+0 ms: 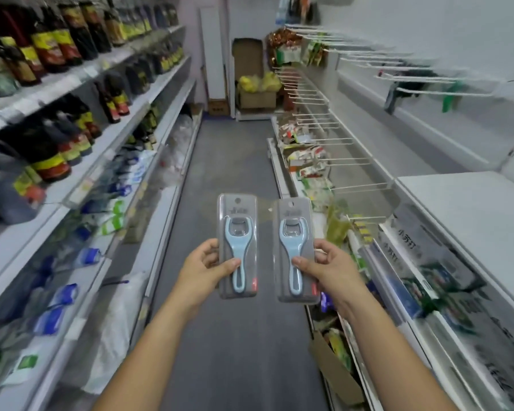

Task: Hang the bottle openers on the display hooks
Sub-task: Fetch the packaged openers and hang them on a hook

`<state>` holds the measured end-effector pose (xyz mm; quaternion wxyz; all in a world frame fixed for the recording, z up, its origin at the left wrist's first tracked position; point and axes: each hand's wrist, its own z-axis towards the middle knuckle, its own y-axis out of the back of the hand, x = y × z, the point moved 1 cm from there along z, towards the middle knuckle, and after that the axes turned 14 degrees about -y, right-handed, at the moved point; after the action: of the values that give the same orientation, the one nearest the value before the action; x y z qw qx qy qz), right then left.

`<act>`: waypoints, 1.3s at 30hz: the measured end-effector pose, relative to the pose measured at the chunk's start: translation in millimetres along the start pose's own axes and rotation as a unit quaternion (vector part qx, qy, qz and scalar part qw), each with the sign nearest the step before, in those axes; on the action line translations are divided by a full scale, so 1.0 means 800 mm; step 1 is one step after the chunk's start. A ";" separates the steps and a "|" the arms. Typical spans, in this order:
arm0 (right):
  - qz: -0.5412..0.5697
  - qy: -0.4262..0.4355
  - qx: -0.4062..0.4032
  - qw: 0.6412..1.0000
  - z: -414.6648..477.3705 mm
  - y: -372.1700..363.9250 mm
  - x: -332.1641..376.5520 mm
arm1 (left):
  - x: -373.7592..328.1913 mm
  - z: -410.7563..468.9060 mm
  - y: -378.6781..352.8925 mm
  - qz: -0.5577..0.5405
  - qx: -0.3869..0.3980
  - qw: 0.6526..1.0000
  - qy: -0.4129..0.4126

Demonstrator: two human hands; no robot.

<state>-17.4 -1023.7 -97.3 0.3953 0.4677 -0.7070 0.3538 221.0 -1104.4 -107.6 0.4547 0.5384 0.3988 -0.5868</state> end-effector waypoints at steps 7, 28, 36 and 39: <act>-0.019 0.001 0.003 1.000 0.150 -0.044 0.053 | 0.020 0.154 0.030 -0.012 -0.004 1.000 -0.003; 0.038 0.038 -0.053 0.997 0.559 -0.025 0.257 | 0.058 0.632 -0.010 -0.015 0.037 0.999 -0.026; 0.046 0.038 -0.063 0.996 0.691 0.001 0.327 | 0.070 0.790 -0.048 -0.023 0.050 0.998 -0.030; 0.058 0.038 -0.089 0.994 0.744 0.009 0.348 | 0.082 0.853 -0.060 -0.026 0.076 0.996 -0.031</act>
<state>-229.2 -1645.6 -110.7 0.4406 0.3751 -0.7460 0.3296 -9.2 -1752.2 -104.4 0.4091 0.5421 0.3533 -0.6434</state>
